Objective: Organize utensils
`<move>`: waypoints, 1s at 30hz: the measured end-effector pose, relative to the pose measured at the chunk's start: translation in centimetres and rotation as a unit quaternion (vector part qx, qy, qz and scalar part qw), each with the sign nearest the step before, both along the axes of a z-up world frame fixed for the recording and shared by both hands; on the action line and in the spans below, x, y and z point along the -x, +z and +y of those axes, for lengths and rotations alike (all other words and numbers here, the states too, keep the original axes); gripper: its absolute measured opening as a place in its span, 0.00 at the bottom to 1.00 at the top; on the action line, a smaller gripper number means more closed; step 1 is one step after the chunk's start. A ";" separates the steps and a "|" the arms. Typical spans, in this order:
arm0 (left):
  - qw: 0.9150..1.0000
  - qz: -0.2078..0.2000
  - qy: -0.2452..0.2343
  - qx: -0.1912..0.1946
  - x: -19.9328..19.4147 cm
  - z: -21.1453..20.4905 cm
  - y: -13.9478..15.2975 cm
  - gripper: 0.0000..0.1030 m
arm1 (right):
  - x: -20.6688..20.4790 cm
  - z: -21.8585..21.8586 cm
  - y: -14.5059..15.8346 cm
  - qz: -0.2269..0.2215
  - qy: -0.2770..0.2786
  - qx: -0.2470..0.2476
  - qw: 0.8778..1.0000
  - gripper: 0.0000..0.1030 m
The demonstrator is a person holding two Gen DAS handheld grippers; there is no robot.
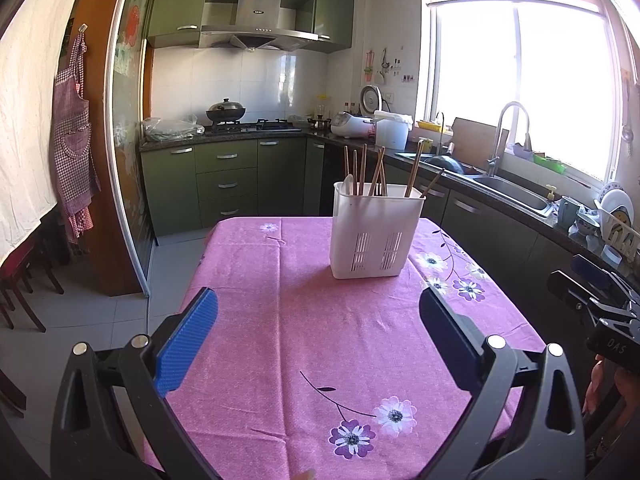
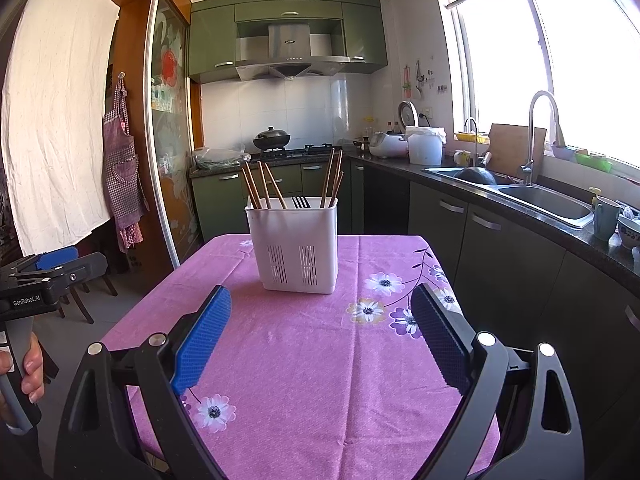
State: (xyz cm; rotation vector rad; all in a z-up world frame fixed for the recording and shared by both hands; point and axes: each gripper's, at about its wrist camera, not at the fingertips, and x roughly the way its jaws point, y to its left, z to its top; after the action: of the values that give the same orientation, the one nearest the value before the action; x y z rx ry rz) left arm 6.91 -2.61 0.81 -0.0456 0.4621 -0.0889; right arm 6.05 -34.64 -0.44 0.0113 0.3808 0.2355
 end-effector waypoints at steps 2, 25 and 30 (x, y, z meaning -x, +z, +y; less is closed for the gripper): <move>1.000 0.000 0.001 0.000 0.0 0.1 0.0 0.93 | 0.0 0.0 0.0 0.000 0.000 0.000 1.000 0.88; 1.000 0.007 0.008 -0.010 0.0 -0.2 -0.1 0.93 | -0.3 0.3 -0.6 0.008 0.002 0.002 1.000 0.88; 1.000 0.010 0.008 -0.011 -0.1 -0.3 -0.2 0.93 | -0.3 0.4 -0.6 0.008 0.002 0.002 1.000 0.88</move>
State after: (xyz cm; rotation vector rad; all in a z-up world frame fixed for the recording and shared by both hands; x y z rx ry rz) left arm 7.00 -2.93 0.59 -0.0294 0.4834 -0.0687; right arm 6.38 -34.25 -1.08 0.0082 0.3983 0.2388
